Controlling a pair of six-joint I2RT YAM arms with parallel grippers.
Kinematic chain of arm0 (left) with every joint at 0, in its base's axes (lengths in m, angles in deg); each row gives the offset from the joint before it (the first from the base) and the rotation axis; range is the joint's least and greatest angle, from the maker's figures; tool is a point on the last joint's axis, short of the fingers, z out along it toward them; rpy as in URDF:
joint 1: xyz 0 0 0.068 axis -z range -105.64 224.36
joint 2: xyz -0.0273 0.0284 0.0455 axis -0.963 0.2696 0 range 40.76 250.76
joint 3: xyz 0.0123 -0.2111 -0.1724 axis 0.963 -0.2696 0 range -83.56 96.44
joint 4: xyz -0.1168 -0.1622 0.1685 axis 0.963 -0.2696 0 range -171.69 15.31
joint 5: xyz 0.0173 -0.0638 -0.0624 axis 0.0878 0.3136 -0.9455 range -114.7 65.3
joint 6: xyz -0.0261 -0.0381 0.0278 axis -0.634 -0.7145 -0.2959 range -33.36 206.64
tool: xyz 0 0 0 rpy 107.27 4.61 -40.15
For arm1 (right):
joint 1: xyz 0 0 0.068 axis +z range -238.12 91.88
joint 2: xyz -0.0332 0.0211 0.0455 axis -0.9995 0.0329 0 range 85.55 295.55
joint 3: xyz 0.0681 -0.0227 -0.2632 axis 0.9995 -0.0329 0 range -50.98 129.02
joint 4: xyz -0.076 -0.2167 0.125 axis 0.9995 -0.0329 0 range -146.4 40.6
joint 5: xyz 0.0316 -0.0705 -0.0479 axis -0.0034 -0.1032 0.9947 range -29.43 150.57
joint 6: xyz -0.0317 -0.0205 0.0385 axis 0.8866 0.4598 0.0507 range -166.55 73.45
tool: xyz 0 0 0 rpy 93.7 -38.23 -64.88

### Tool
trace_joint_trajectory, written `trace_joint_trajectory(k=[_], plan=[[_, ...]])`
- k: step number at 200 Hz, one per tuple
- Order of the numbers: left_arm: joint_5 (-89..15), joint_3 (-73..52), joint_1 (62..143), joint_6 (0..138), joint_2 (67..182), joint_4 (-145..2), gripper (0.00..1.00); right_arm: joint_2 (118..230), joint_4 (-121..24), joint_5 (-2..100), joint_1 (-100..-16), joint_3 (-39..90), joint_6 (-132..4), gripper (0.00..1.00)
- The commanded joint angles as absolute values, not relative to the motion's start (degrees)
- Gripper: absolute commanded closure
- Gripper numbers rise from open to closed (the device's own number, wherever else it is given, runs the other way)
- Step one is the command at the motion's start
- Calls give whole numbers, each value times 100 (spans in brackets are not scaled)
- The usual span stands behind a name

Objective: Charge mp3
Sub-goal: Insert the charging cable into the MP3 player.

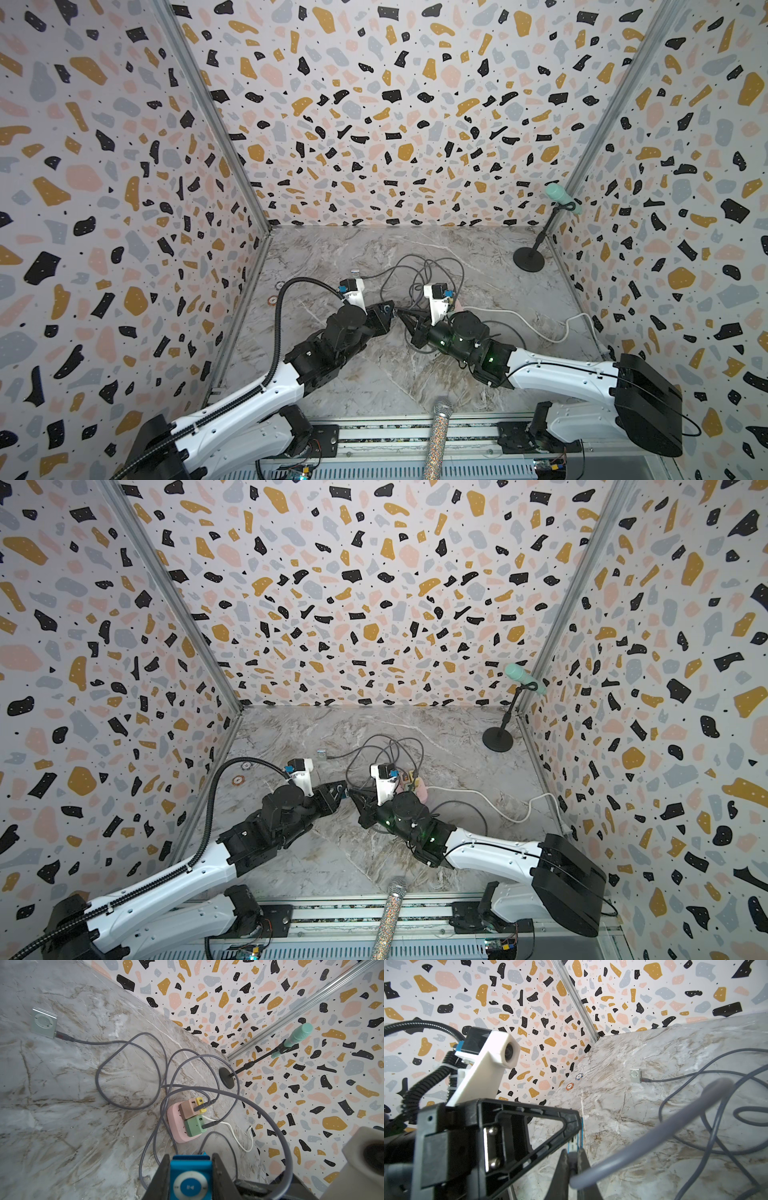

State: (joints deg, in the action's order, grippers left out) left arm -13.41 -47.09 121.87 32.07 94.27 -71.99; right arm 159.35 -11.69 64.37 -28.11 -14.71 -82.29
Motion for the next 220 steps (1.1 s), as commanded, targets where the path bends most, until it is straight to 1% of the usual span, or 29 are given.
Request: trace_joint_trajectory(k=[1,11,18,29,43,59,109,128,142,170,220], plan=[[-2360,-4376,12393,3100,9226,-5428,86,16155,-2264,6031,-2694,-1548,-7798,100],[-2350,-4333,12393,3129,9253,-5484,86,16166,-2373,6062,-2691,-1523,-7721,100],[-2324,-4299,12393,3156,9276,-5586,86,16158,-2455,6094,-2688,-1508,-7698,94],[-2213,-4254,12393,3239,9279,-5802,86,16112,-2515,6105,-2690,-1494,-7671,88],[-1972,-4232,12393,3349,9263,-6210,86,16008,-2543,6075,-2688,-1472,-7637,76],[-1659,-4248,12394,3434,9213,-6620,86,15858,-2605,5976,-2688,-1422,-7553,67],[-872,-4367,12379,3556,8939,-7434,86,15505,-3126,5843,-2692,-1253,-7428,54],[-677,-4275,12359,3738,8871,-7824,86,15359,-3276,5730,-2688,-1240,-7424,49],[-561,-4202,12324,3831,8830,-8105,86,15235,-3467,5661,-2691,-1185,-7395,47],[-458,-4065,12200,4031,8732,-8542,86,14993,-4147,5617,-2692,-897,-7242,41],[-138,-3696,12008,4330,8417,-9286,85,14582,-4877,5848,-2690,-400,-7038,39]])
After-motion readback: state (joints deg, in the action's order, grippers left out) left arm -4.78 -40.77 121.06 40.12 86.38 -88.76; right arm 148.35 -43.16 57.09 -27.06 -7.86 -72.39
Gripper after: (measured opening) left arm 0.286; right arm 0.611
